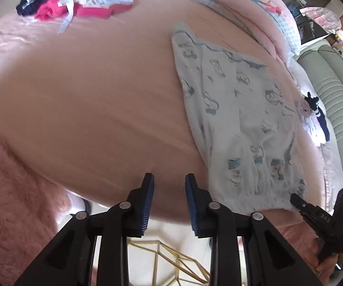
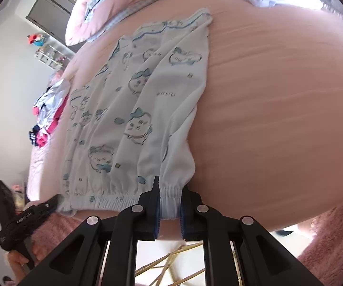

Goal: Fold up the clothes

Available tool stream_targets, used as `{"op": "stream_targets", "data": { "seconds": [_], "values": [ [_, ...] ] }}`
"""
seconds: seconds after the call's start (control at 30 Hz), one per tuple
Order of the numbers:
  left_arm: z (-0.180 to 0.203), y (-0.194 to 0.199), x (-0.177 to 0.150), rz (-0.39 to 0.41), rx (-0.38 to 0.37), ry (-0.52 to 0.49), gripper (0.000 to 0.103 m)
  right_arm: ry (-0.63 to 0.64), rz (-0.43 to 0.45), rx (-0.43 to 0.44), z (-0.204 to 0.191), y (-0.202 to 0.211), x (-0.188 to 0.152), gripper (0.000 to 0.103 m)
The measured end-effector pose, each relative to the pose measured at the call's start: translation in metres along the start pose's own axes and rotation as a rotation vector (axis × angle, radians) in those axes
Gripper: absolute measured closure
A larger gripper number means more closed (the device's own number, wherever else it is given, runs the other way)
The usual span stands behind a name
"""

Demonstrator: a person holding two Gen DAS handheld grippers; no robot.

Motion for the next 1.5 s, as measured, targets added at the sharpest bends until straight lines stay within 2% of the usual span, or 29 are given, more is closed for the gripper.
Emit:
{"op": "stream_targets", "data": {
  "seconds": [0.1,0.17,0.27,0.33,0.37,0.5,0.73,0.87,0.9,0.93,1.0,1.07,1.2,1.23,1.3,1.33,1.4,1.5],
  "values": [
    [0.005,-0.005,-0.010,-0.063,-0.115,0.089,0.077,-0.003,-0.004,0.004,0.003,-0.001,0.000,0.092],
    [0.006,-0.005,-0.011,-0.064,-0.119,0.091,0.071,-0.013,-0.011,0.015,0.005,-0.002,-0.001,0.092],
    [0.007,0.003,-0.004,-0.041,-0.168,0.132,0.058,-0.045,-0.021,0.039,0.008,-0.003,-0.001,0.092],
    [0.009,0.007,0.000,-0.023,-0.214,0.162,0.045,-0.066,-0.026,0.050,0.008,-0.006,-0.002,0.092],
    [0.010,0.007,0.000,-0.030,-0.232,0.173,0.043,-0.073,-0.028,0.053,0.007,-0.007,-0.002,0.092],
    [0.012,0.000,-0.011,-0.087,-0.254,0.194,0.042,-0.082,-0.033,0.054,0.008,-0.010,-0.004,0.092],
    [0.019,-0.011,-0.016,-0.102,-0.243,0.146,0.042,-0.095,-0.029,0.051,0.003,-0.006,-0.009,0.090],
    [0.031,-0.017,-0.016,-0.097,-0.254,0.098,0.043,-0.037,-0.027,0.063,-0.008,-0.010,-0.008,0.076],
    [0.035,-0.017,-0.018,-0.100,-0.266,0.084,0.050,0.001,-0.023,0.054,-0.012,-0.011,-0.008,0.076],
    [0.040,-0.018,-0.021,-0.111,-0.273,0.068,0.070,0.039,-0.019,0.044,-0.016,-0.012,-0.008,0.075],
    [0.043,-0.019,-0.023,-0.101,-0.239,0.022,0.082,0.088,-0.013,0.036,-0.023,-0.012,-0.007,0.083],
    [0.042,-0.019,-0.024,-0.091,-0.219,0.011,0.083,0.096,-0.007,0.049,-0.029,-0.011,-0.006,0.091],
    [0.034,-0.026,-0.024,-0.109,-0.227,0.086,0.083,0.062,-0.018,0.032,-0.029,-0.025,-0.003,0.091],
    [0.039,-0.019,-0.018,-0.099,-0.227,0.073,0.084,0.052,-0.019,0.038,-0.030,-0.029,-0.001,0.091],
    [0.049,-0.006,-0.007,-0.077,-0.228,0.046,0.096,0.034,-0.023,0.052,-0.032,-0.033,0.004,0.093],
    [0.054,0.001,-0.001,-0.067,-0.228,0.033,0.097,0.026,-0.017,0.060,-0.033,-0.028,0.007,0.094],
    [0.068,0.022,0.016,-0.015,-0.256,0.006,0.097,0.013,0.019,0.085,-0.038,-0.013,0.017,0.095],
    [0.090,0.066,0.051,0.090,-0.323,-0.019,0.097,-0.002,0.123,0.189,-0.064,0.027,0.046,0.095]
  ]
}}
Point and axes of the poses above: each gripper's, at about its wrist camera, not at the fingertips, and y roughly against the way its jaws point, z to its right, x to its top, the point moved 9 cm from there along -y, roughly the way its jaws point, and after that the axes turned 12 degrees about z, right-handed, at the moved point
